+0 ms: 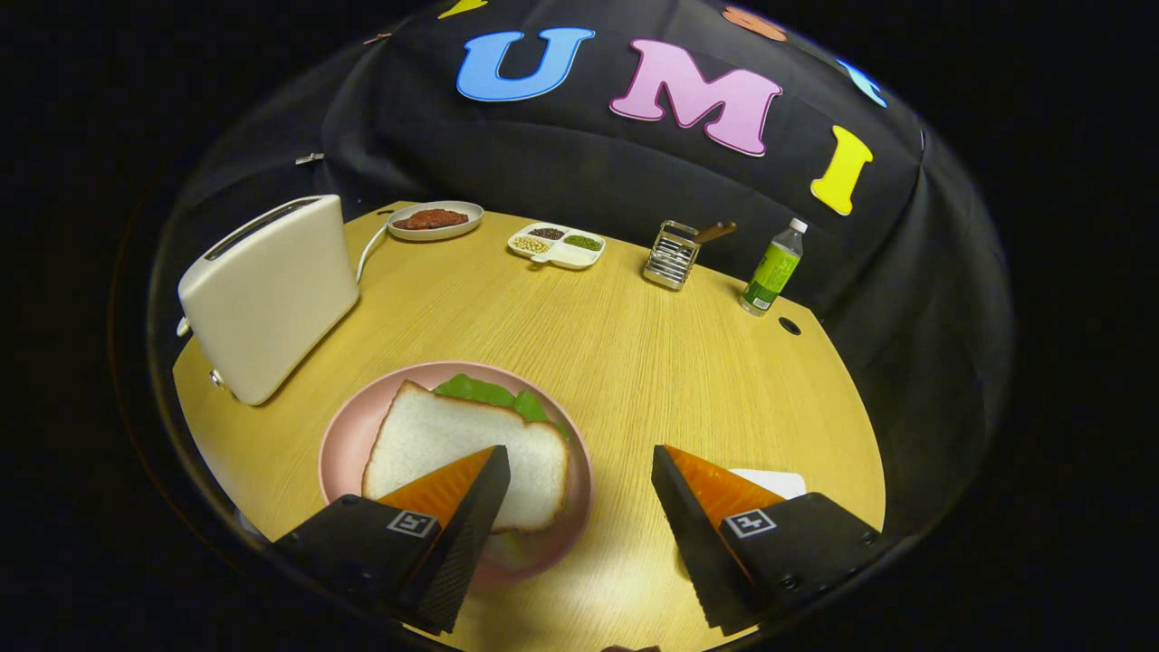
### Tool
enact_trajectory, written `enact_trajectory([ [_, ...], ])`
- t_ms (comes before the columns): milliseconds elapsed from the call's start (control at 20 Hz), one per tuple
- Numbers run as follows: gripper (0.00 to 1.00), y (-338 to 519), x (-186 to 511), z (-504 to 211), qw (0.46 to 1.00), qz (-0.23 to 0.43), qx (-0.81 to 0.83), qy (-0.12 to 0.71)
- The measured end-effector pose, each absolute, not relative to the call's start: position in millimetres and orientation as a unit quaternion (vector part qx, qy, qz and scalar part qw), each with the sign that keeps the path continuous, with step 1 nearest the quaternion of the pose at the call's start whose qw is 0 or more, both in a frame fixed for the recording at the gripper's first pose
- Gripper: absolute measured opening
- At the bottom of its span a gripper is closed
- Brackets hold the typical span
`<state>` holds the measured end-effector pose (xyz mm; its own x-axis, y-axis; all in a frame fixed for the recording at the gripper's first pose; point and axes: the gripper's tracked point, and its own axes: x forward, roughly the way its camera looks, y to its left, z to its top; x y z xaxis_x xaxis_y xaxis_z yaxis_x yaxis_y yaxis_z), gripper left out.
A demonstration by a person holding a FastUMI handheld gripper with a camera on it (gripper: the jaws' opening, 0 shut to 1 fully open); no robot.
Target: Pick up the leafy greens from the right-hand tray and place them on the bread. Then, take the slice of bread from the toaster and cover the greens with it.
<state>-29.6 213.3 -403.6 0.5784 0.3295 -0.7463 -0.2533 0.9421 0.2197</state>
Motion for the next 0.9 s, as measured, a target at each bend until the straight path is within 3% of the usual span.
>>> enact_trajectory([
  [900,0.98,108.6,-0.7,-182.9,0.959,0.106,0.104,0.243],
])
